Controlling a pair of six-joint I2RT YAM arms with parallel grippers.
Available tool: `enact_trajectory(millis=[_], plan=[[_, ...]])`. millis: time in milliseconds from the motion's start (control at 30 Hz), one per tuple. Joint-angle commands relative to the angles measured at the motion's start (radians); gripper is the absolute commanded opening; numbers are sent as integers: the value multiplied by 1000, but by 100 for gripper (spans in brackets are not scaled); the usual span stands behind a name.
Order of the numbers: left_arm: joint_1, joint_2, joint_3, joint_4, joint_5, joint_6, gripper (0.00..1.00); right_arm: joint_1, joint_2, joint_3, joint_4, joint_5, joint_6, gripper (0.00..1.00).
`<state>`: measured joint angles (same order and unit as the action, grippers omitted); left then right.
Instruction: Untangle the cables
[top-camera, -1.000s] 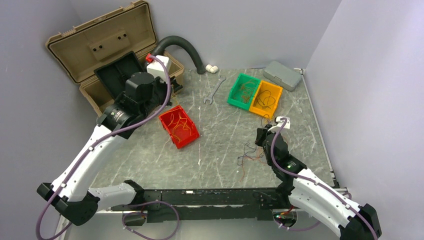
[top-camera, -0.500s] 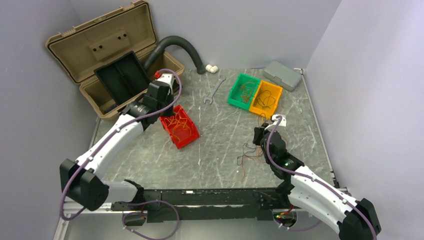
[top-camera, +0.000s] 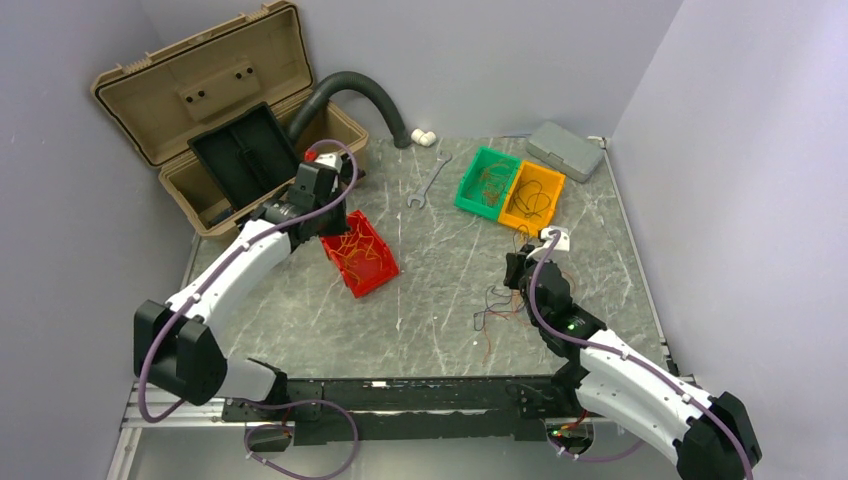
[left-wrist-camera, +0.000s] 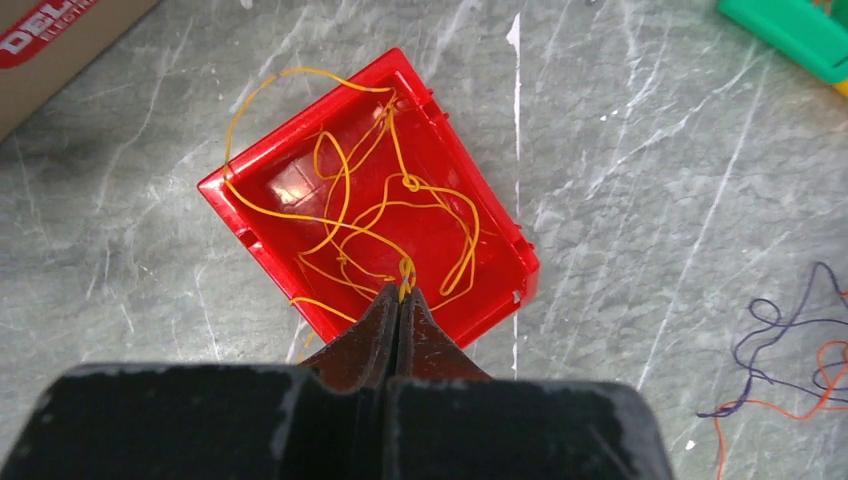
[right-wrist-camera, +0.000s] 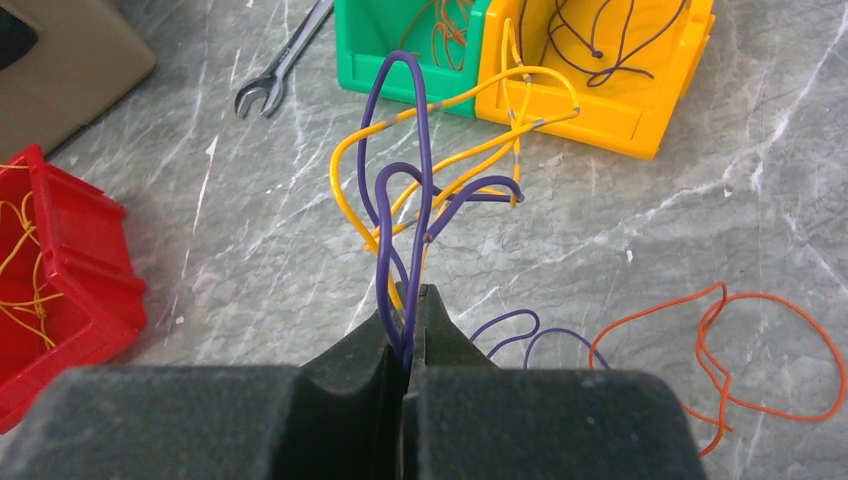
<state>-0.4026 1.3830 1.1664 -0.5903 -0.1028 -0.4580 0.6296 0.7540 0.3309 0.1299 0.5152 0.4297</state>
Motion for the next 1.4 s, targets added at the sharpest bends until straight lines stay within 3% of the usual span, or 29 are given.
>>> enact_trajectory(millis=[0, 167, 300, 967, 1367], plan=[[-2, -118, 75, 11, 10, 13, 0, -4, 7, 39, 59, 5, -21, 0], [-3, -249, 59, 97, 161, 86, 0, -3, 31, 45, 72, 1, -23, 0], [-4, -310, 96, 103, 196, 114, 0, -4, 46, 48, 76, -9, -23, 0], [-4, -359, 464, -43, 384, 160, 0, -4, 25, 41, 66, -9, -17, 0], [-4, -366, 374, -94, 373, 153, 0, -4, 35, -8, 116, -3, -13, 0]])
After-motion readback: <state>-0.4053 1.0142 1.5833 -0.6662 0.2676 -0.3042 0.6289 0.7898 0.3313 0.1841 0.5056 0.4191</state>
